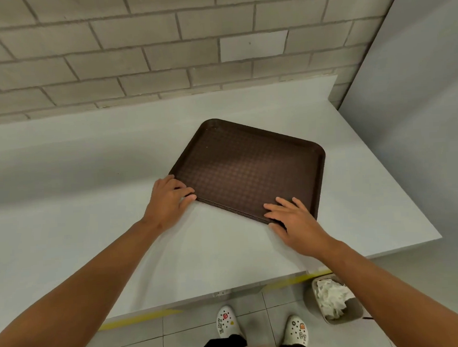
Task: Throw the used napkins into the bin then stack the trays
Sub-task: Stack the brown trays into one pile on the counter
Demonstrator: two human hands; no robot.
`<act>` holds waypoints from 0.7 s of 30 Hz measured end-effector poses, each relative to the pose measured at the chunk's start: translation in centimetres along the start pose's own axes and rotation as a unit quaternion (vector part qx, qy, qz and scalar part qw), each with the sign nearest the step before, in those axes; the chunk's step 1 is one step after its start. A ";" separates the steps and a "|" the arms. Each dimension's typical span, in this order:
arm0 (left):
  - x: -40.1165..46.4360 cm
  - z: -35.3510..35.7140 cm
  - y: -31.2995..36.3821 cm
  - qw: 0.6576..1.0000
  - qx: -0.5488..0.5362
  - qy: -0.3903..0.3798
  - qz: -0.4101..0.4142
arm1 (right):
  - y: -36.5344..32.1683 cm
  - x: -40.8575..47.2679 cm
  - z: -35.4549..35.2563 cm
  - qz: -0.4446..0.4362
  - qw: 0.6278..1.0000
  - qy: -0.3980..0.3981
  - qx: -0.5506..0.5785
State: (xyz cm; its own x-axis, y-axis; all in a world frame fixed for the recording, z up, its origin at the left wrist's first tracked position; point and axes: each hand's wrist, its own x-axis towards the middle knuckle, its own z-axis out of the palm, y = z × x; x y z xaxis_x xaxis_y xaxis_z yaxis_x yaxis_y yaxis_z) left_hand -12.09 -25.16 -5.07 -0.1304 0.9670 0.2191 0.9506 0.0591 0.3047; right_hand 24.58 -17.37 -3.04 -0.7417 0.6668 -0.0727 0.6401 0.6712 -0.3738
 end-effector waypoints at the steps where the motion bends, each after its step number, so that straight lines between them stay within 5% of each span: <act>1: -0.3 0.1 0.7 1.000 -0.001 0.010 0.011 | 0.8 -0.2 -0.2 0.010 1.000 0.006 0.002; 21: -4.9 3.7 14.8 0.997 -0.052 0.040 -0.032 | 12.8 -5.0 -3.7 0.035 0.991 0.126 0.003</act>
State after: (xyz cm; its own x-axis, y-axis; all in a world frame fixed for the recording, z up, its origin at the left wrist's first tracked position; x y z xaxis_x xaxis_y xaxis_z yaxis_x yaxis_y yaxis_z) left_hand 3.65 -28.15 -5.09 -0.2151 0.9392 0.2678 0.9056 0.0892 0.4146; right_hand 37.26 -10.94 -4.08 -0.6208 0.7723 0.1351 0.6864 0.6186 -0.3823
